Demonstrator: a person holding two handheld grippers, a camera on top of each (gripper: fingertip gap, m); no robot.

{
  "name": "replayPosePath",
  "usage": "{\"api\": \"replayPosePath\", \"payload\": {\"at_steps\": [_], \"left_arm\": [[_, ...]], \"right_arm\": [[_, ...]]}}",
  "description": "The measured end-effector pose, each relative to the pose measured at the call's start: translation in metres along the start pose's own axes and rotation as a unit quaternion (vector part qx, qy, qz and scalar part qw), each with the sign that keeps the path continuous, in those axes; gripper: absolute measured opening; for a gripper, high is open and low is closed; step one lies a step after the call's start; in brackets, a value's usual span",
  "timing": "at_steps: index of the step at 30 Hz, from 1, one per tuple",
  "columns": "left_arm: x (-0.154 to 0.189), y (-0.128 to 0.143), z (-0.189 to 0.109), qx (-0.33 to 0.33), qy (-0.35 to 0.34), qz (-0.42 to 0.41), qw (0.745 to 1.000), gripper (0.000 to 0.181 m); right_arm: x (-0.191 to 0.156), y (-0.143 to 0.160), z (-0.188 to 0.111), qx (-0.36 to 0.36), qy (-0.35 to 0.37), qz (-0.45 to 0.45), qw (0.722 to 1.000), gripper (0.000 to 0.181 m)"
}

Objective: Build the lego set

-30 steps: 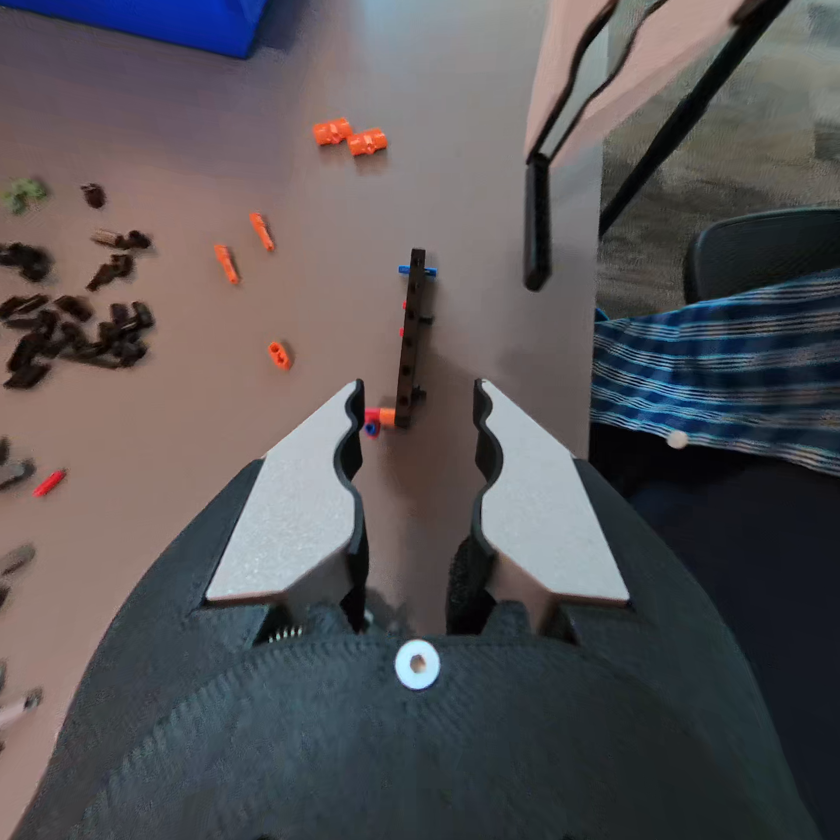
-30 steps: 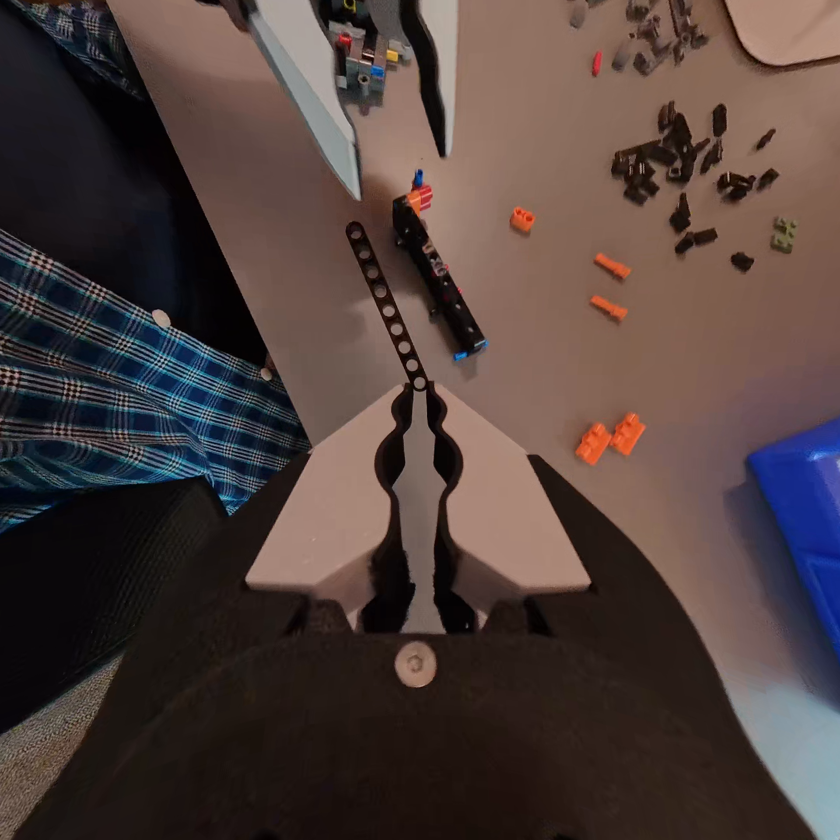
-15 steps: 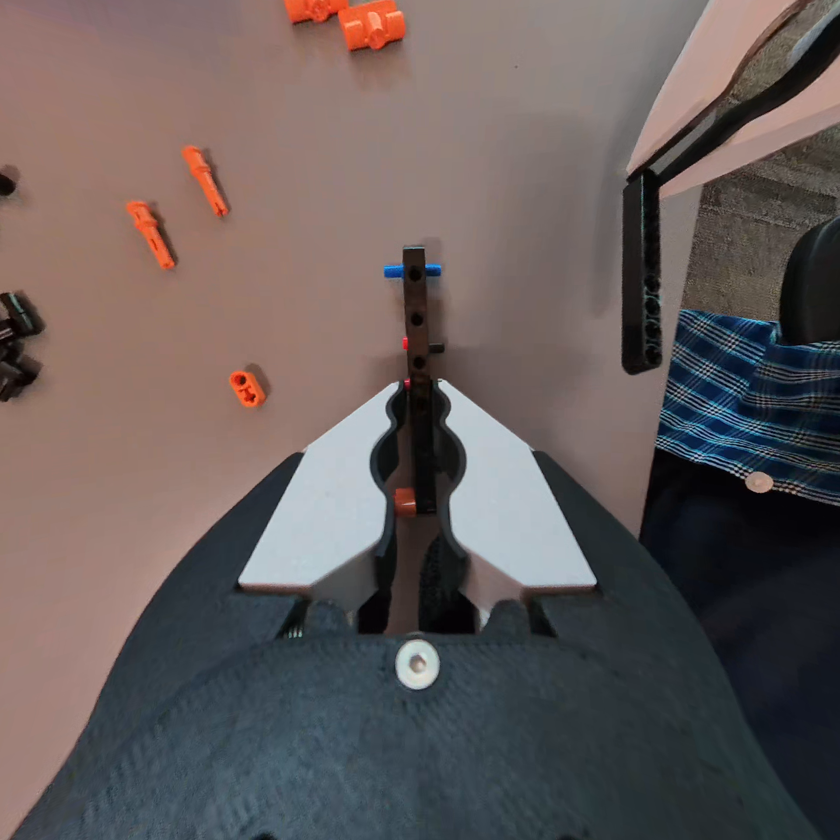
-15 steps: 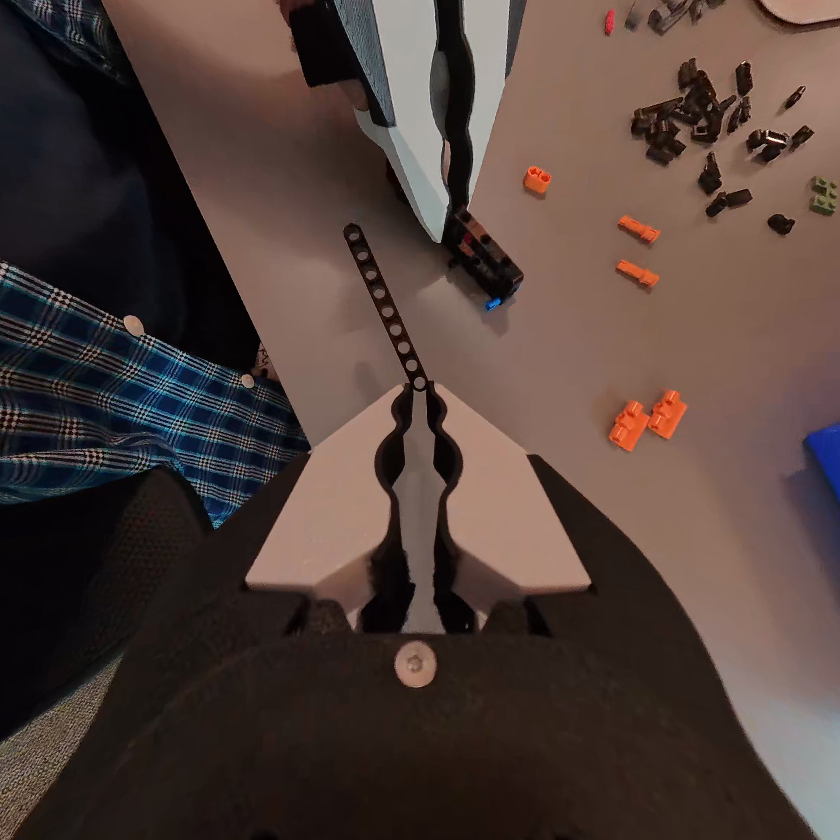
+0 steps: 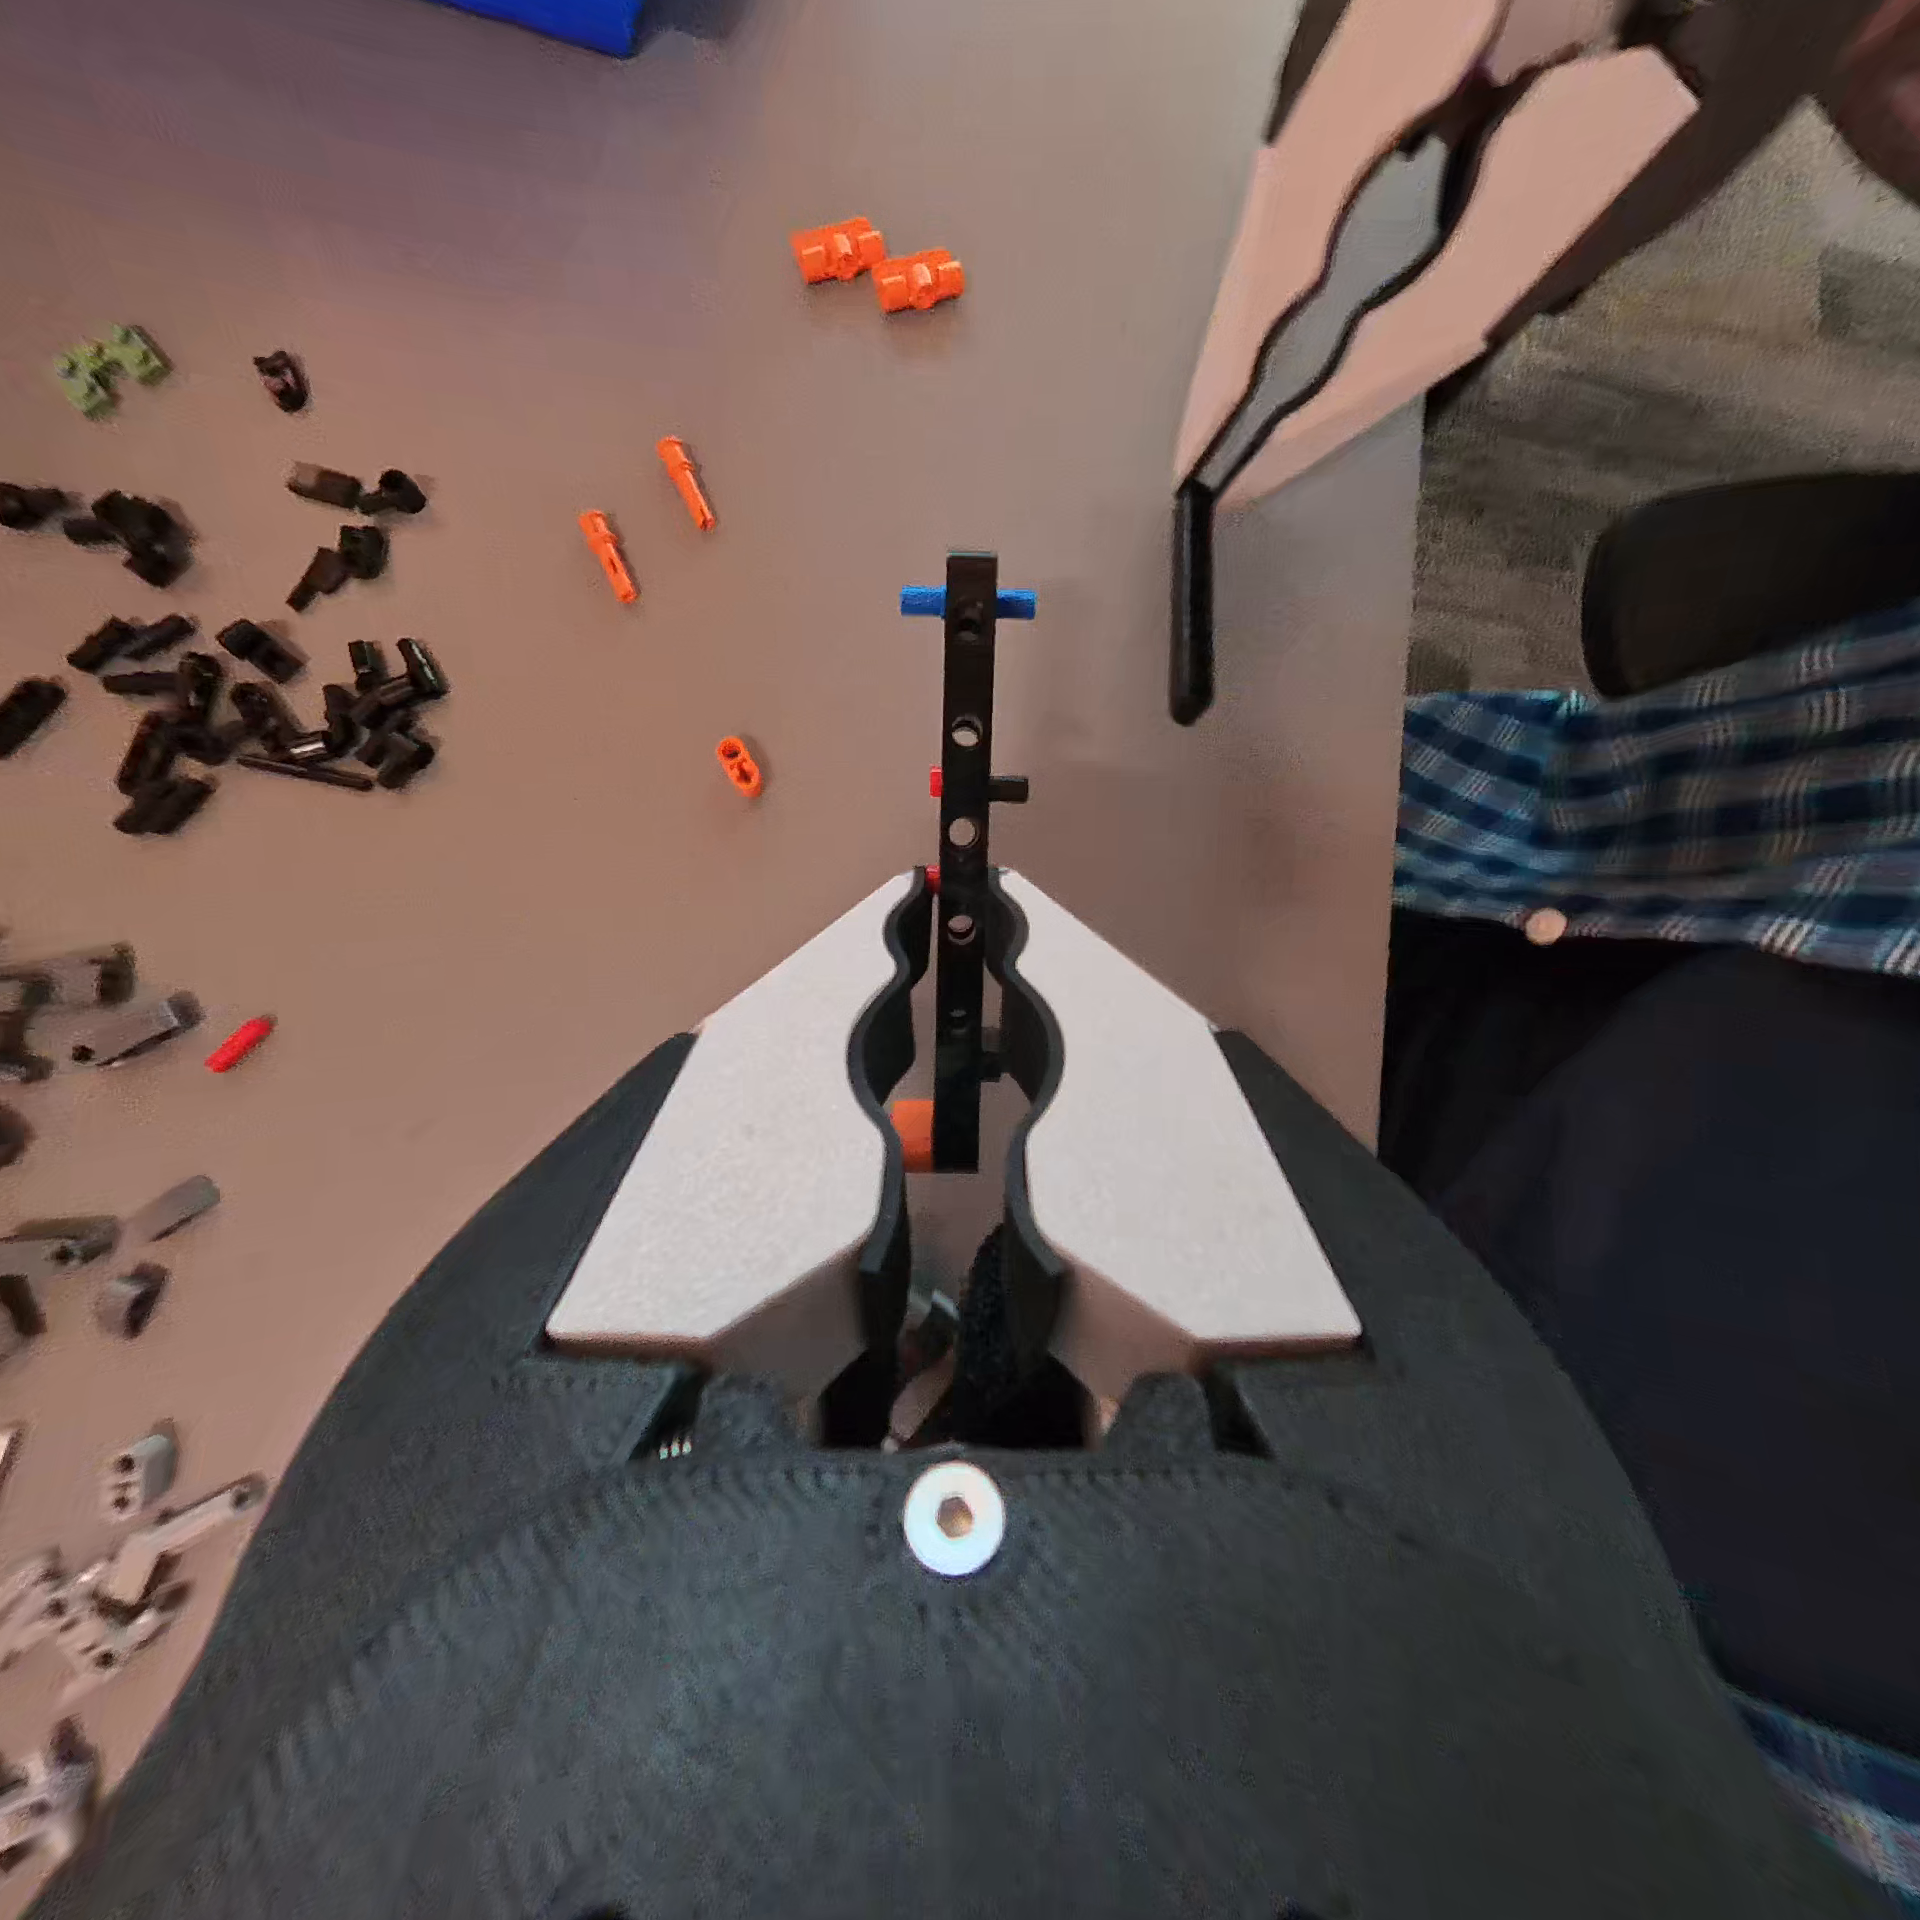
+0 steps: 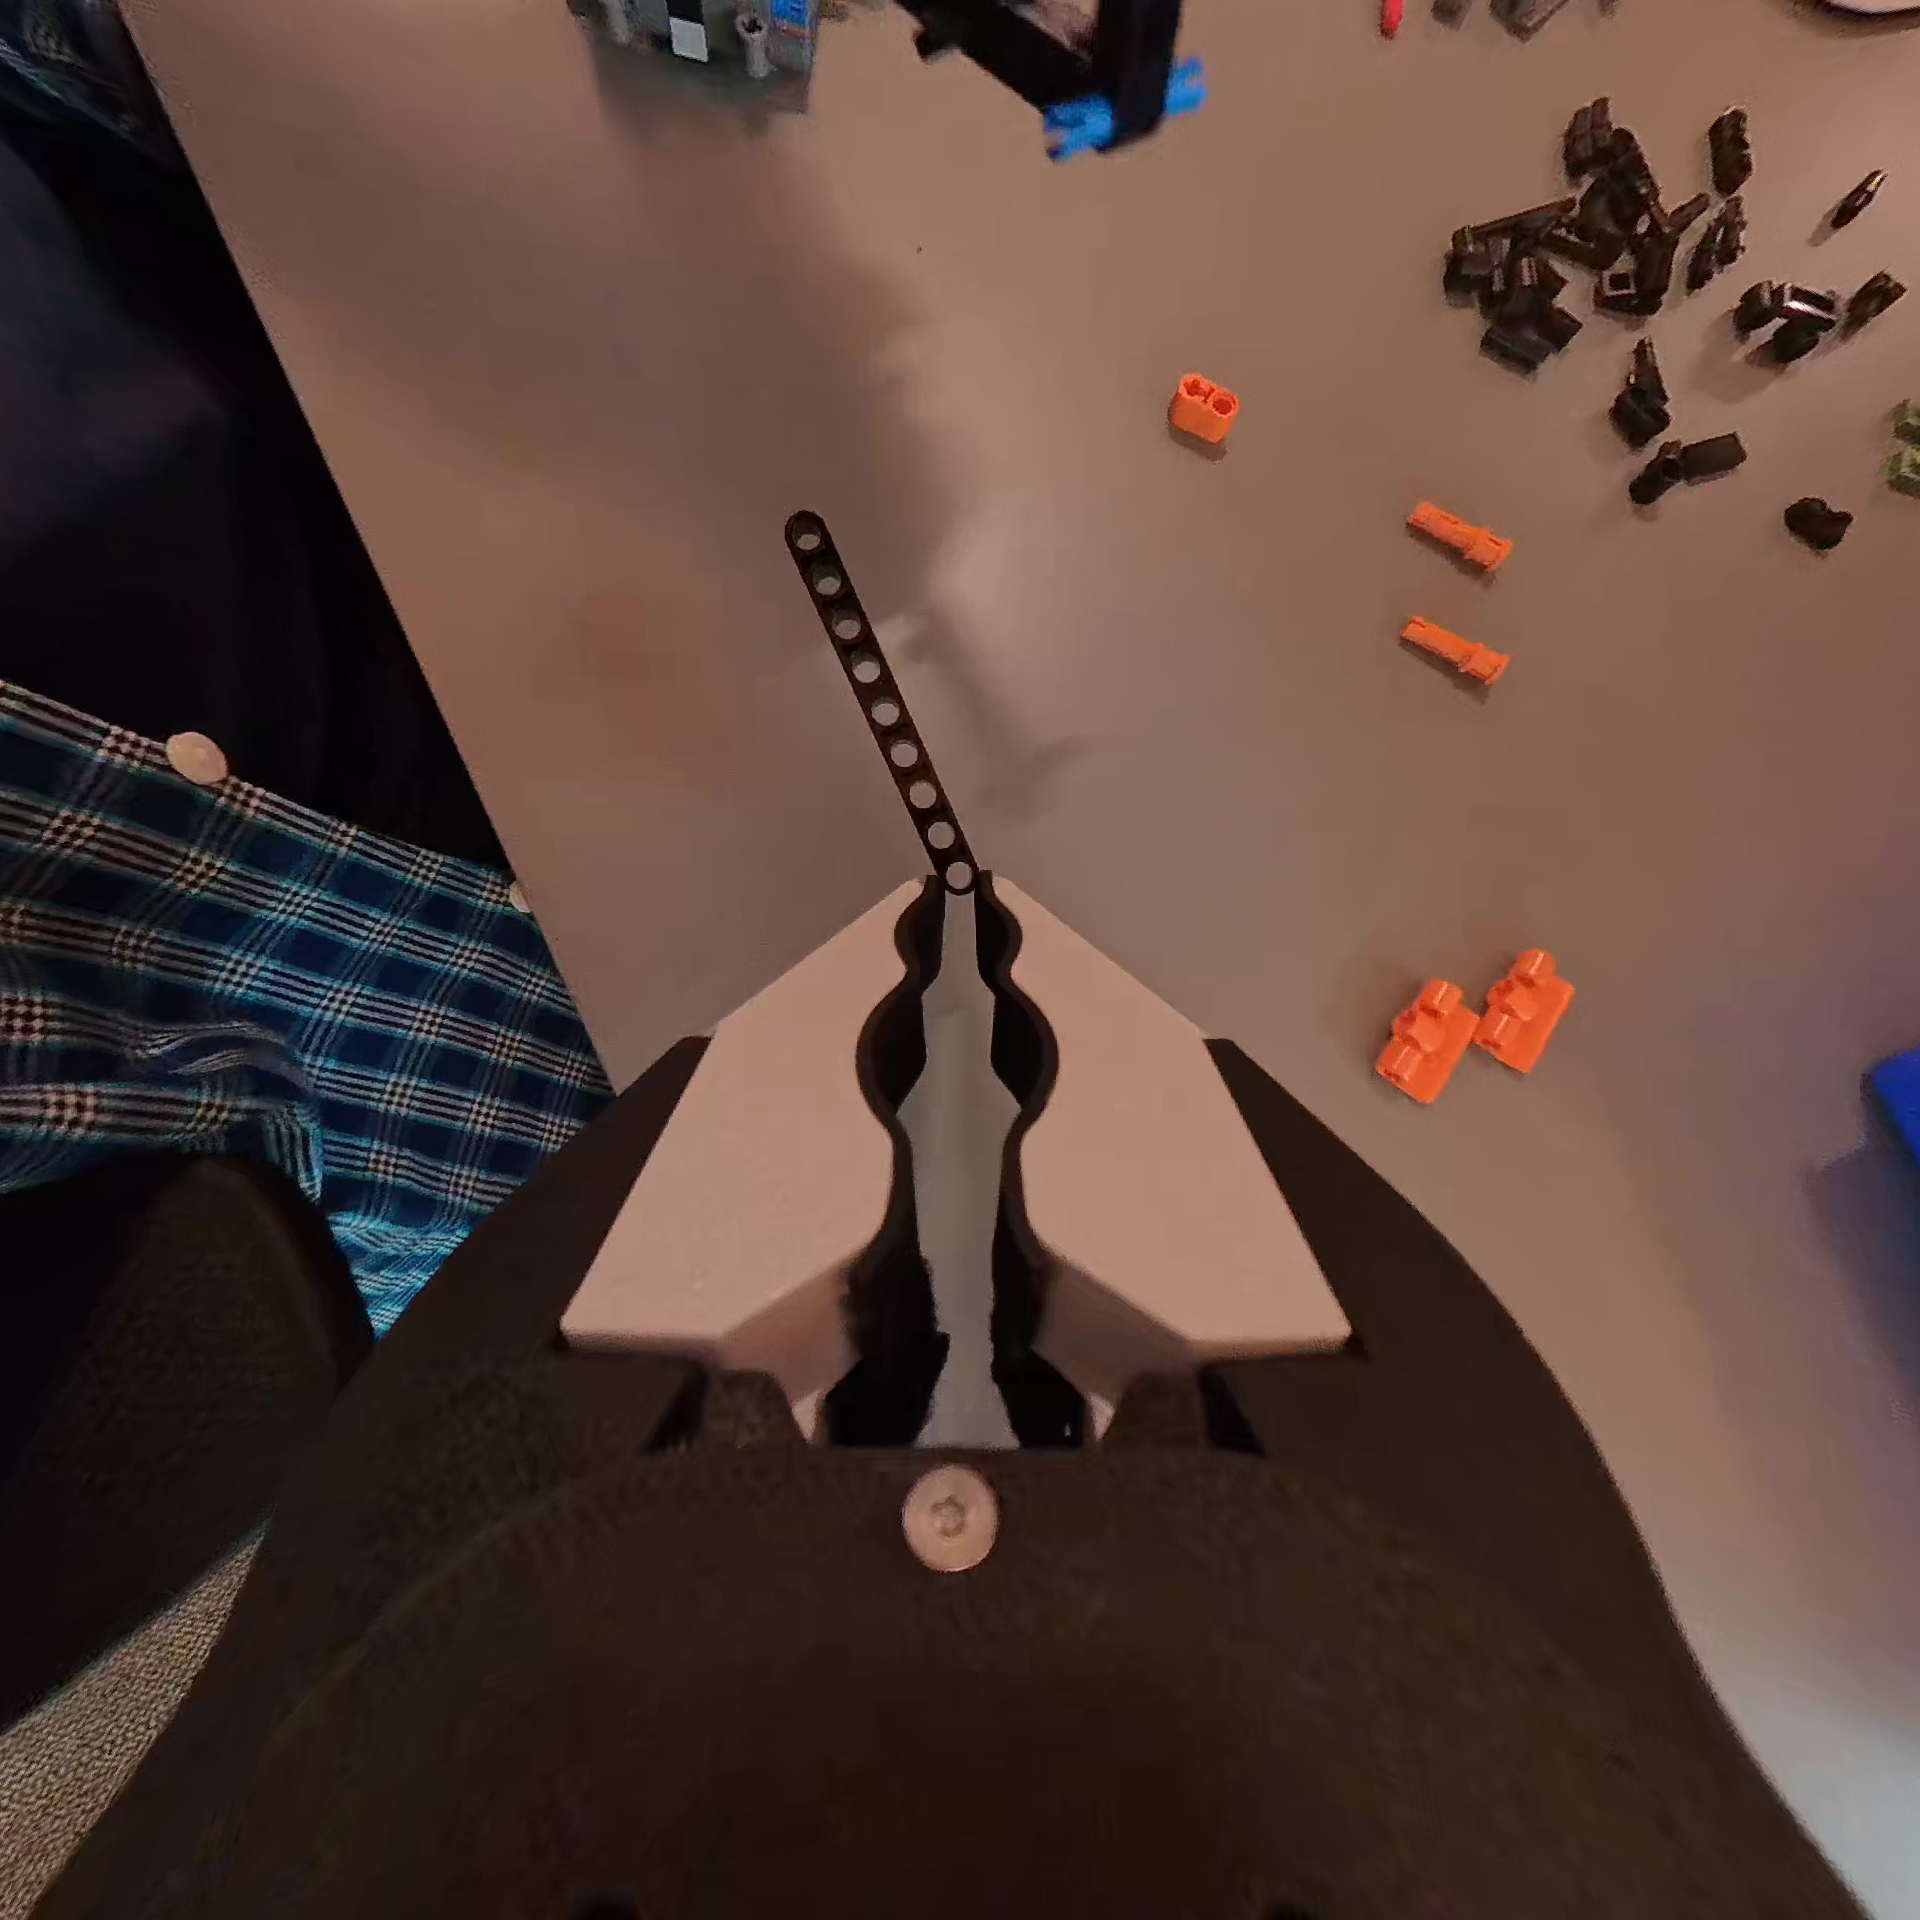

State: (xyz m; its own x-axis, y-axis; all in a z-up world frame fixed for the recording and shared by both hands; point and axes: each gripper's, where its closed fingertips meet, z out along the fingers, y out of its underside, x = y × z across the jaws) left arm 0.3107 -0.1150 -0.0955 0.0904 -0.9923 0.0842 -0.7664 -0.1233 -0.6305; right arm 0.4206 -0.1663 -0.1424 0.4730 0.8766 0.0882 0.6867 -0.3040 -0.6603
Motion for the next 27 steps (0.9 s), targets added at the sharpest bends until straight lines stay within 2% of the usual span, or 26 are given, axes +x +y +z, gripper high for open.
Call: {"api": "replayPosePath", "payload": {"at_steps": [1, 5, 8, 11, 14, 18, 21, 24, 26, 27], "left_arm": [[0.001, 0.002, -0.003, -0.003, 0.003, 0.016, 1.000, 0.009], [0.006, 0.006, -0.014, -0.007, 0.048, 0.066, 0.997, 0.009], [0.009, 0.005, -0.020, 0.000, 0.110, 0.081, 0.991, 0.009], [0.007, 0.001, -0.027, 0.005, 0.156, 0.091, 0.984, 0.009], [0.005, -0.002, -0.029, 0.004, 0.175, 0.119, 0.977, 0.009], [0.011, -0.010, -0.028, -0.007, 0.185, 0.168, 0.968, 0.009], [0.014, -0.016, -0.023, -0.029, 0.178, 0.202, 0.963, 0.009], [0.015, -0.025, -0.020, -0.028, 0.146, 0.230, 0.962, 0.009], [0.015, -0.027, -0.019, -0.029, 0.103, 0.266, 0.958, 0.009], [0.015, -0.028, -0.018, -0.031, 0.084, 0.283, 0.955, 0.009]], "right_arm": [[0.001, 0.000, 0.004, -0.004, 0.001, 0.001, 1.000, 0.004], [0.003, 0.007, 0.019, -0.035, 0.007, -0.009, 0.999, 0.004], [0.006, 0.006, 0.023, -0.028, 0.010, 0.004, 1.000, 0.005], [0.010, 0.006, 0.019, -0.033, 0.020, 0.018, 0.999, 0.031], [0.017, -0.003, 0.006, -0.015, 0.042, 0.024, 0.999, 0.035], [0.016, -0.066, -0.022, 0.089, 0.041, 0.022, 0.995, 0.037], [0.003, -0.112, -0.029, 0.162, -0.029, 0.045, 0.985, 0.035], [0.003, -0.127, -0.025, 0.176, -0.045, 0.033, 0.983, 0.033], [0.000, -0.130, -0.021, 0.173, -0.043, 0.014, 0.984, 0.021], [-0.004, -0.131, -0.020, 0.171, -0.043, -0.002, 0.984, 0.009]]}}
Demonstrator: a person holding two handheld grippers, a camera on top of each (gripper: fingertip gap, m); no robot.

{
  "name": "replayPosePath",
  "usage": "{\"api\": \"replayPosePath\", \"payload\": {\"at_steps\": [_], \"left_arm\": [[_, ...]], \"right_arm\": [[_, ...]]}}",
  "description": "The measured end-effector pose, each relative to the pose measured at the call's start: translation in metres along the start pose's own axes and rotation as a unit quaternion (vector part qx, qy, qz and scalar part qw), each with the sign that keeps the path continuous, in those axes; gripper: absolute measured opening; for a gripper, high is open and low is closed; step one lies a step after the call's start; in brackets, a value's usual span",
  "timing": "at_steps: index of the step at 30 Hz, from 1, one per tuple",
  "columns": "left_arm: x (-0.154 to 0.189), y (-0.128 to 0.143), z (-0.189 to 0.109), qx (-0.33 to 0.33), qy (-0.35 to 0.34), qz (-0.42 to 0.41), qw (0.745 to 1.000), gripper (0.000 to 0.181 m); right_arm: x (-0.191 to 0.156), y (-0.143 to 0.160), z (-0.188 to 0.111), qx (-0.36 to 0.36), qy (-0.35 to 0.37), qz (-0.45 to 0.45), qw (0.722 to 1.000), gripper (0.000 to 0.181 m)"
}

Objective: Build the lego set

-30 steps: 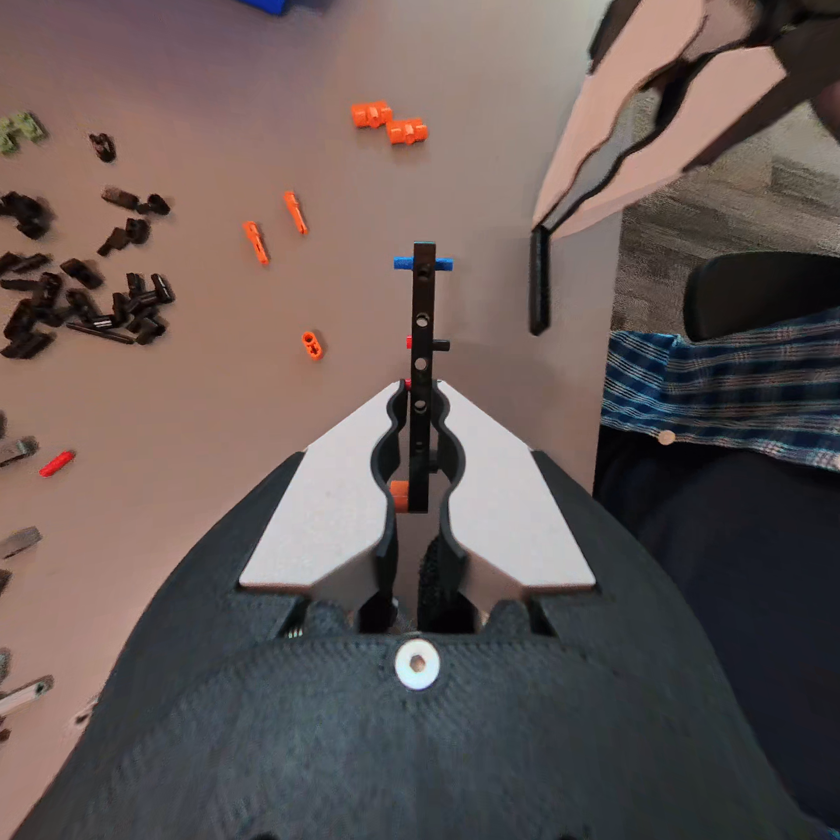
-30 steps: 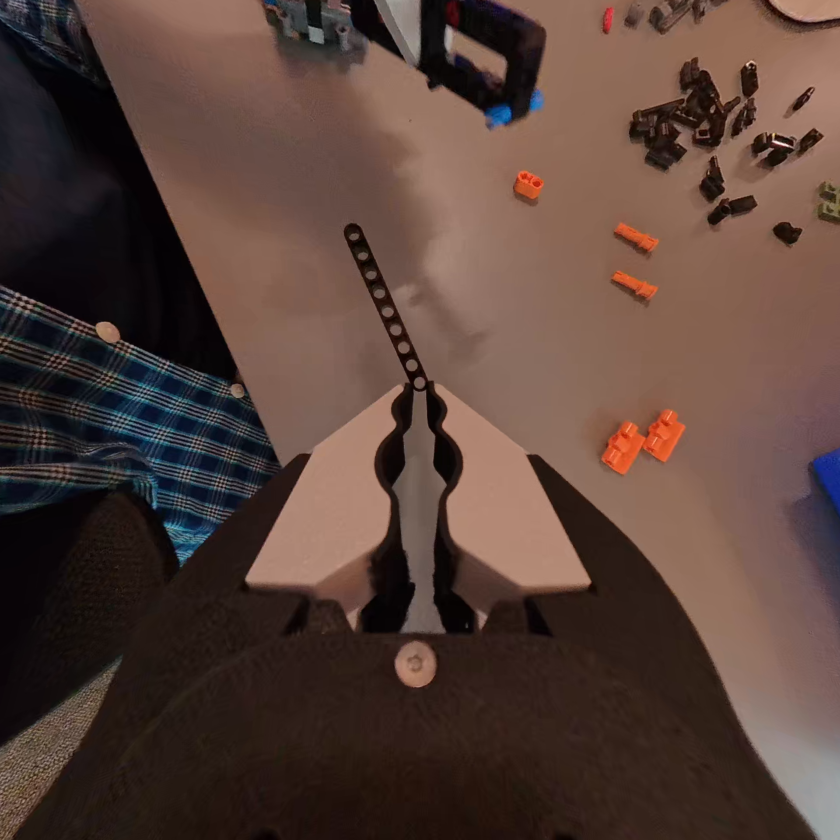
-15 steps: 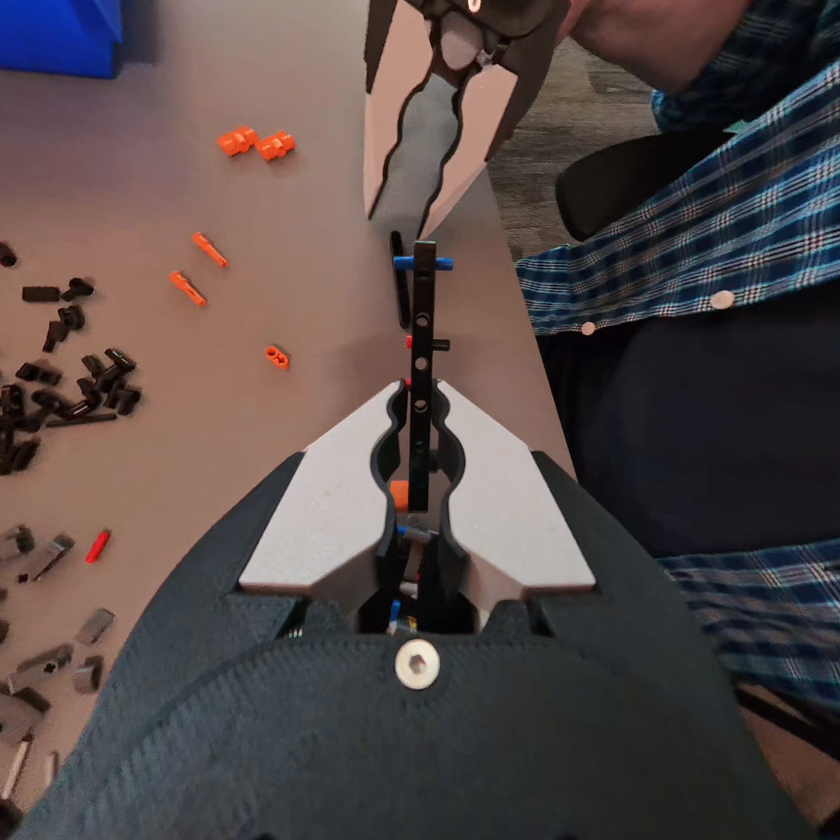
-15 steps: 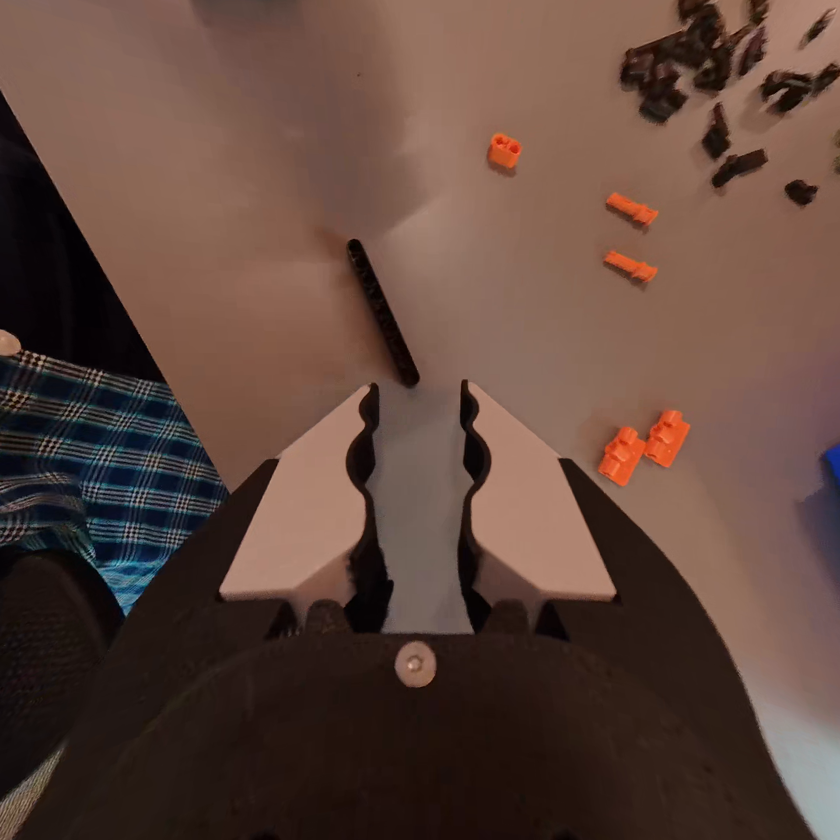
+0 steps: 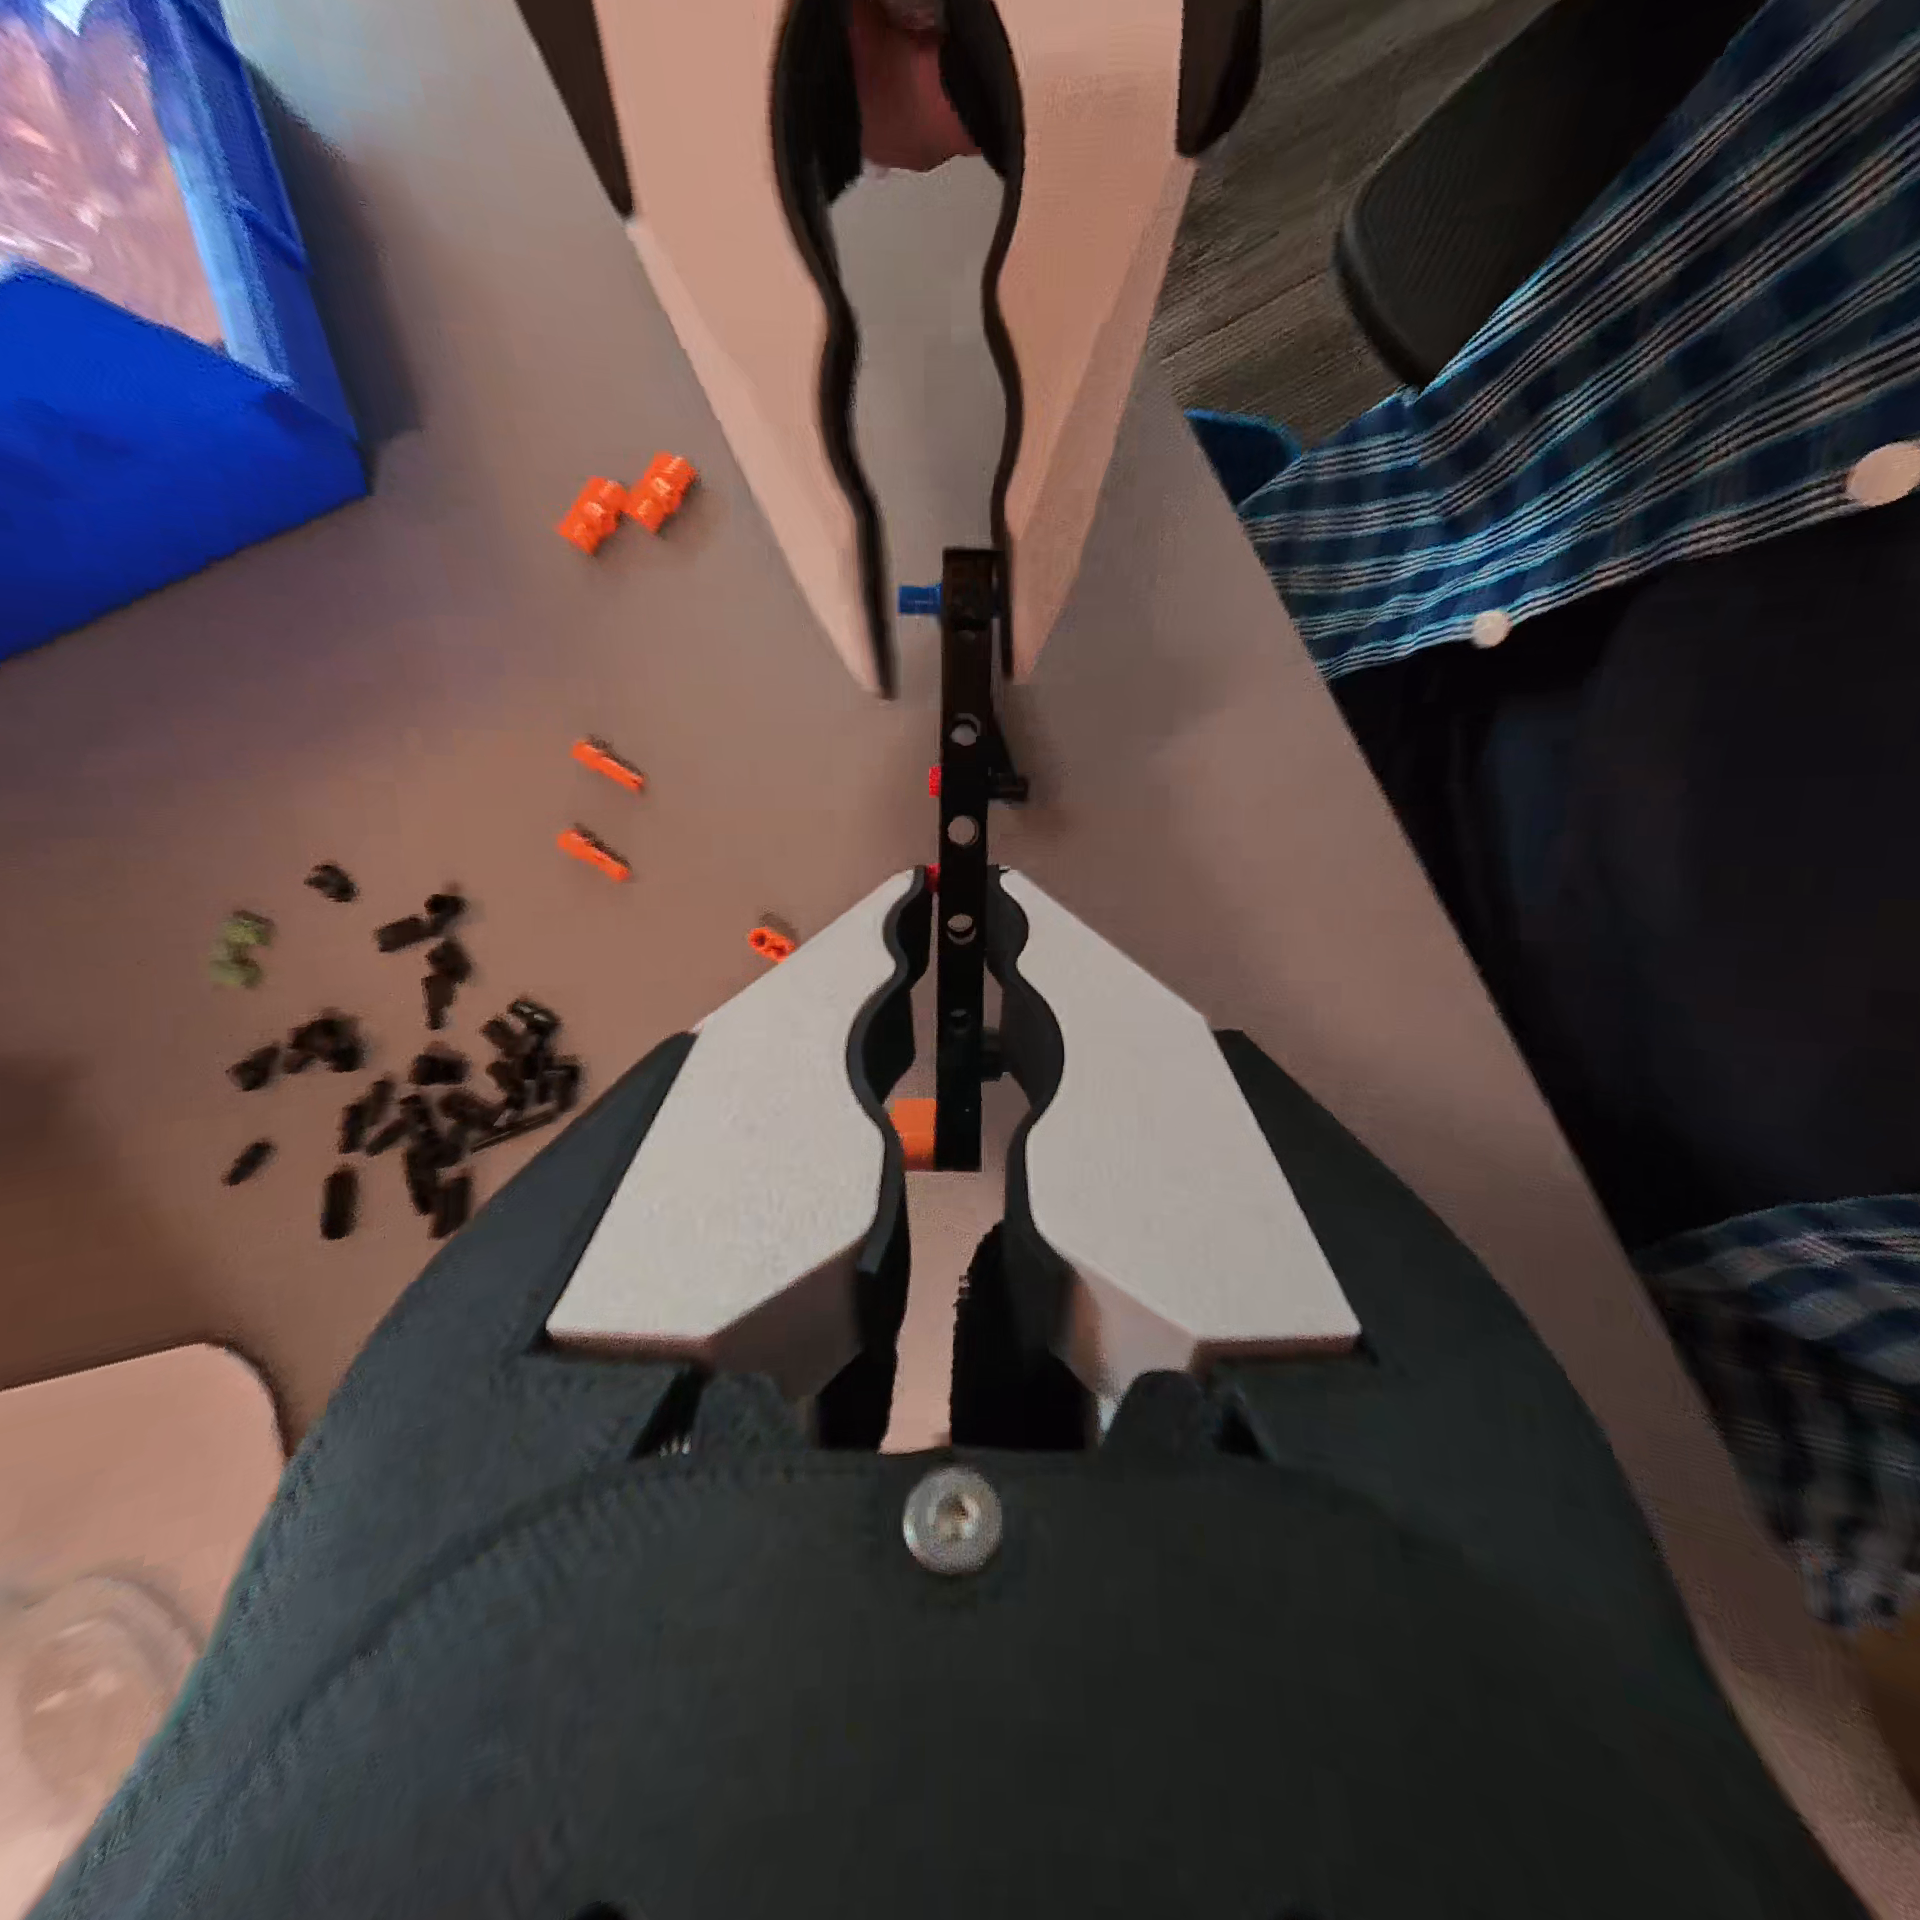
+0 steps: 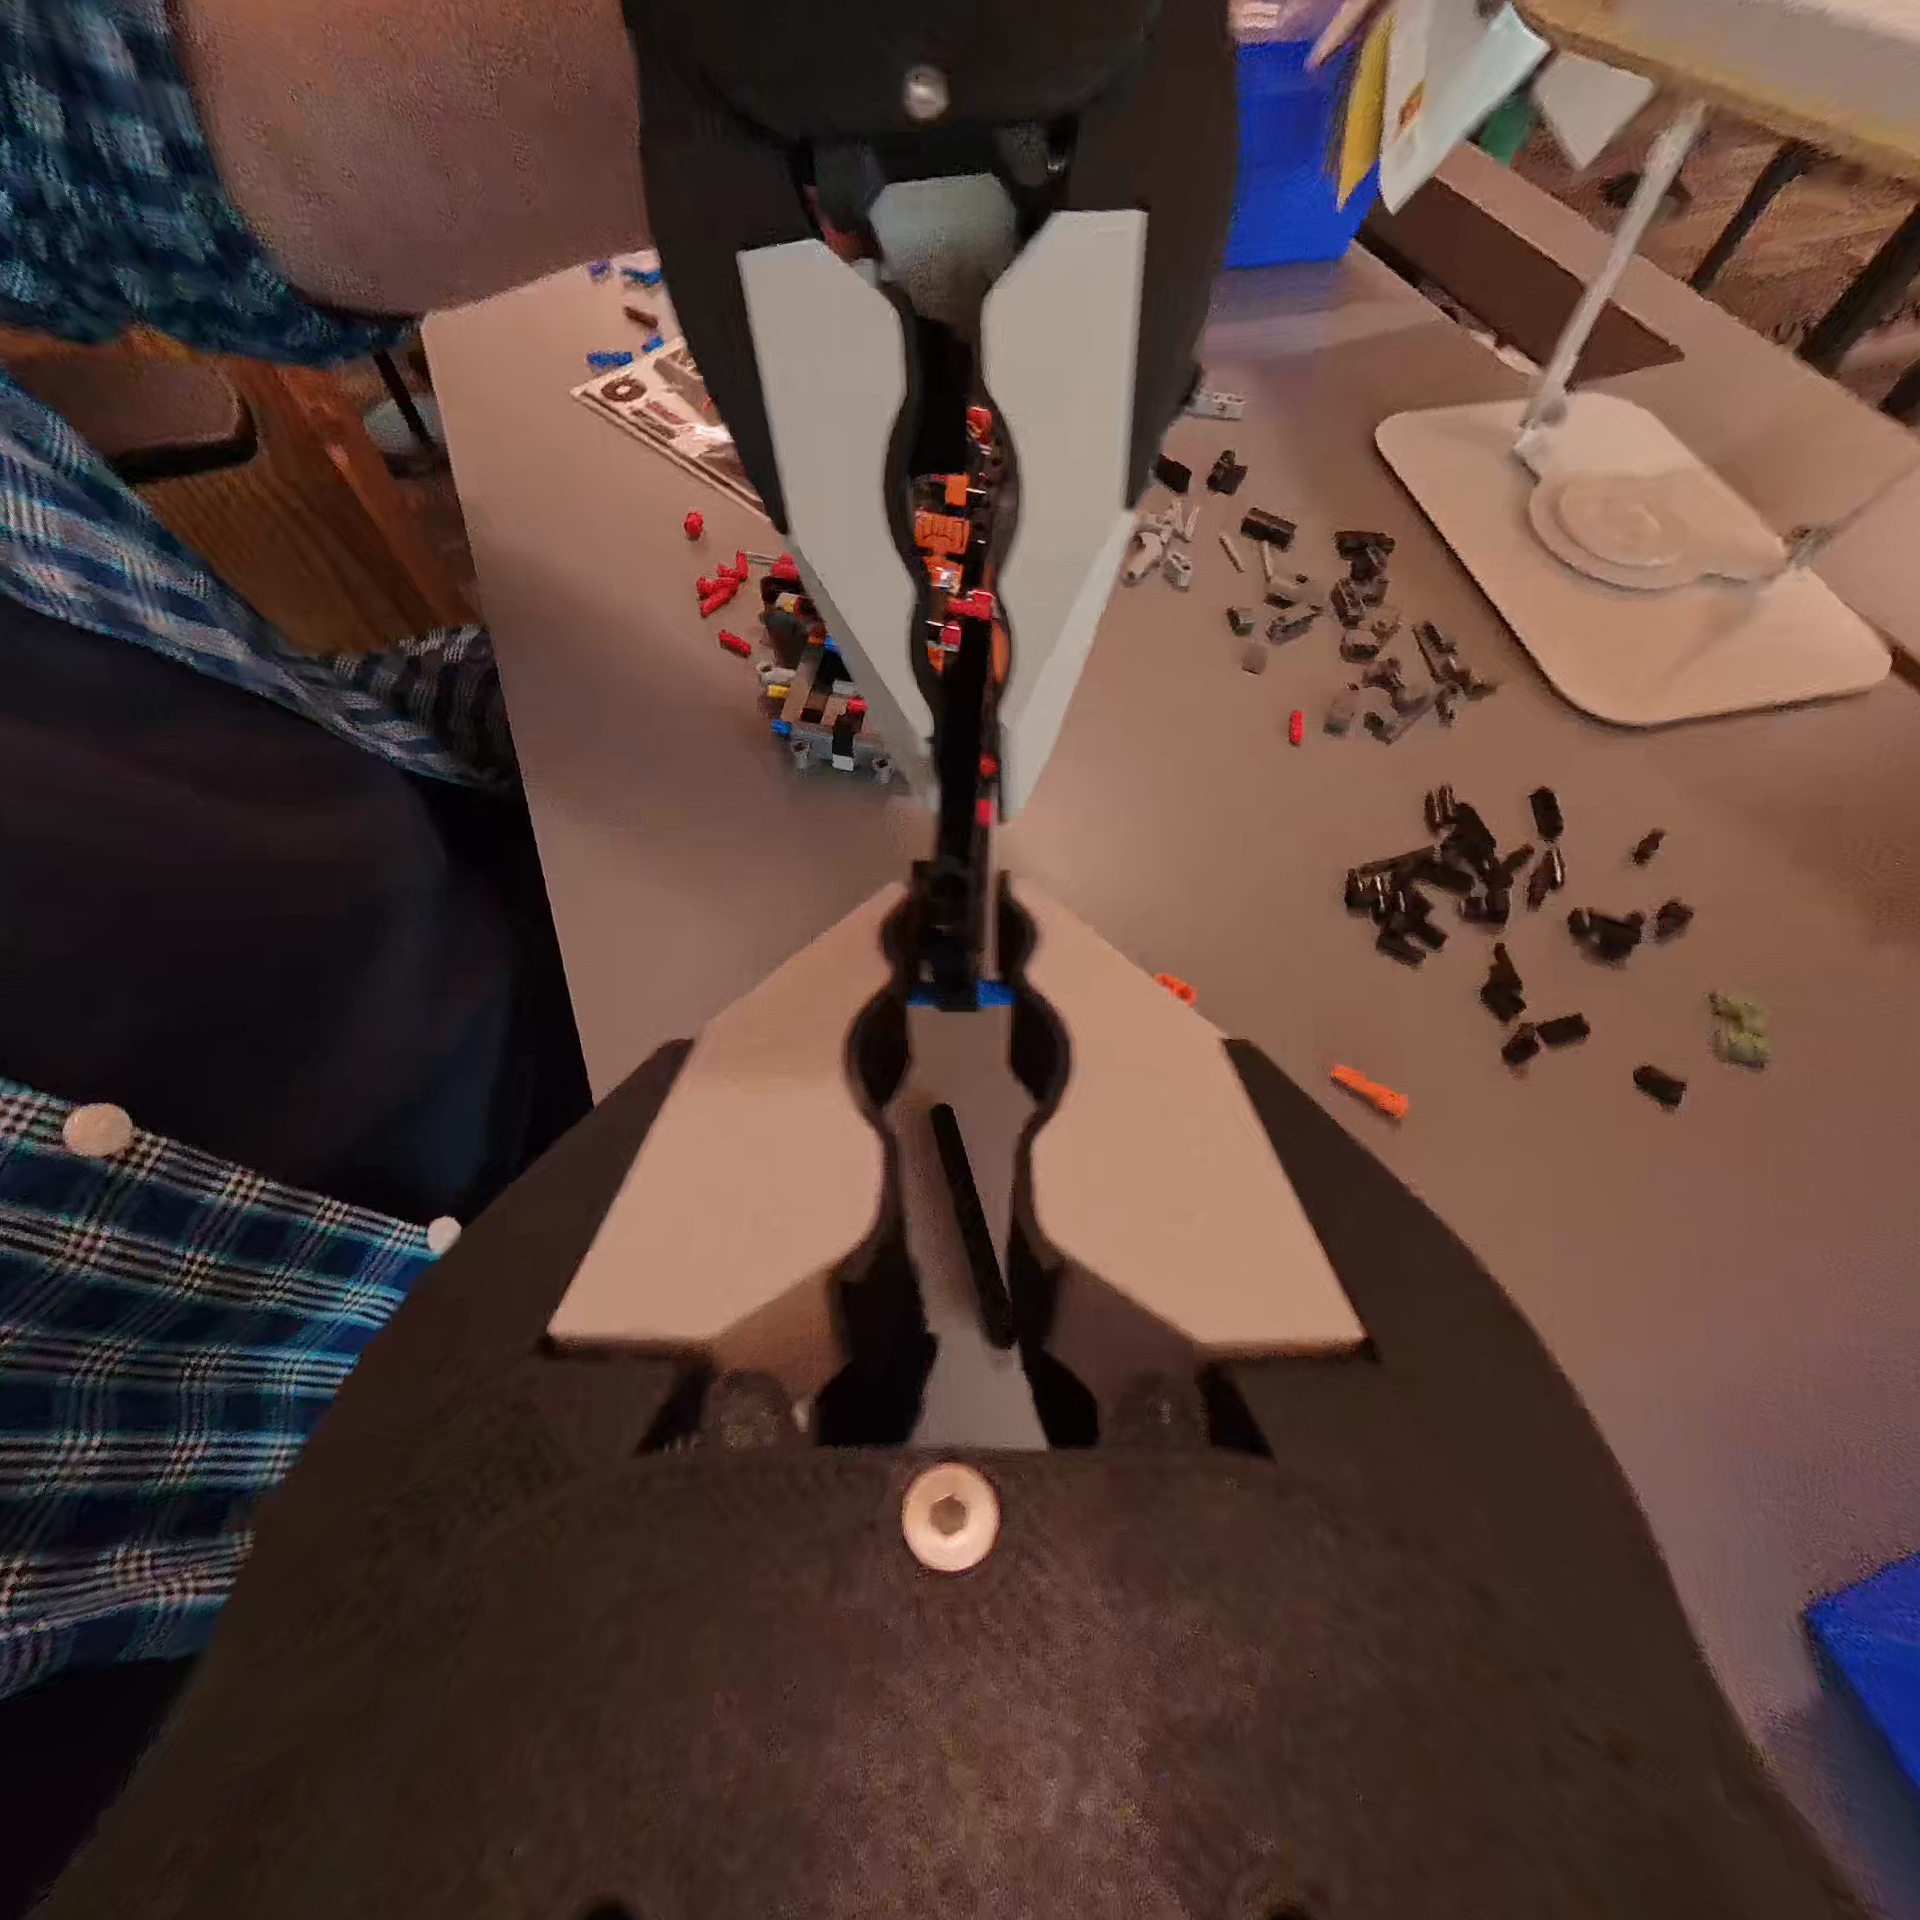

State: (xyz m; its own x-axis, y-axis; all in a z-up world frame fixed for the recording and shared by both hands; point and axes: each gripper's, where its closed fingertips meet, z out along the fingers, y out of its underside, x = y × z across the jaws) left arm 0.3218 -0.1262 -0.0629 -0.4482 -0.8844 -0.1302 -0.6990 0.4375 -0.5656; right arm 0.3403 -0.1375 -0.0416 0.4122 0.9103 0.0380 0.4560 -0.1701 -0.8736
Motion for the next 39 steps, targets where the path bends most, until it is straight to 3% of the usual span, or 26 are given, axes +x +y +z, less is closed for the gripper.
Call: {"api": "replayPosePath", "payload": {"at_steps": [5, 7, 9, 11, 14, 17, 21, 29, 35, 39], "left_arm": [[-0.021, -0.004, -0.005, -0.002, -0.081, 0.015, 0.997, 0.010], [-0.039, -0.008, -0.020, 0.012, -0.141, -0.005, 0.990, 0.033], [-0.050, -0.011, -0.041, 0.049, -0.180, -0.056, 0.981, 0.047], [-0.064, 0.000, -0.063, 0.067, -0.234, -0.127, 0.961, 0.049], [-0.061, 0.008, -0.077, 0.139, -0.242, -0.231, 0.932, 0.049], [-0.051, 0.018, -0.072, 0.184, -0.215, -0.301, 0.911, 0.048], [-0.031, -0.004, -0.055, 0.284, -0.112, -0.392, 0.868, 0.050], [-0.031, -0.043, -0.060, 0.492, 0.087, -0.511, 0.699, 0.052], [-0.037, -0.034, -0.070, 0.524, 0.070, -0.517, 0.673, 0.033], [-0.039, -0.027, -0.074, 0.523, 0.061, -0.516, 0.676, 0.033]], "right_arm": [[0.015, -0.006, -0.005, -0.004, 0.110, -0.066, 0.992, 0.005], [0.025, -0.012, -0.013, 0.004, 0.168, -0.082, 0.982, 0.005], [0.032, -0.015, -0.022, 0.002, 0.224, -0.108, 0.969, 0.005], [0.038, -0.018, -0.030, -0.003, 0.274, -0.135, 0.952, 0.005], [0.042, -0.023, -0.038, 0.004, 0.313, -0.143, 0.939, 0.005], [0.043, -0.029, -0.042, 0.012, 0.335, -0.147, 0.931, 0.005], [0.035, -0.038, -0.038, 0.008, 0.348, -0.166, 0.923, 0.005], [0.016, -0.060, -0.005, -0.045, 0.394, -0.317, 0.862, 0.005], [0.014, -0.073, 0.014, -0.040, 0.381, -0.332, 0.862, 0.005], [0.016, -0.077, 0.021, -0.041, 0.382, -0.330, 0.863, 0.005]]}}
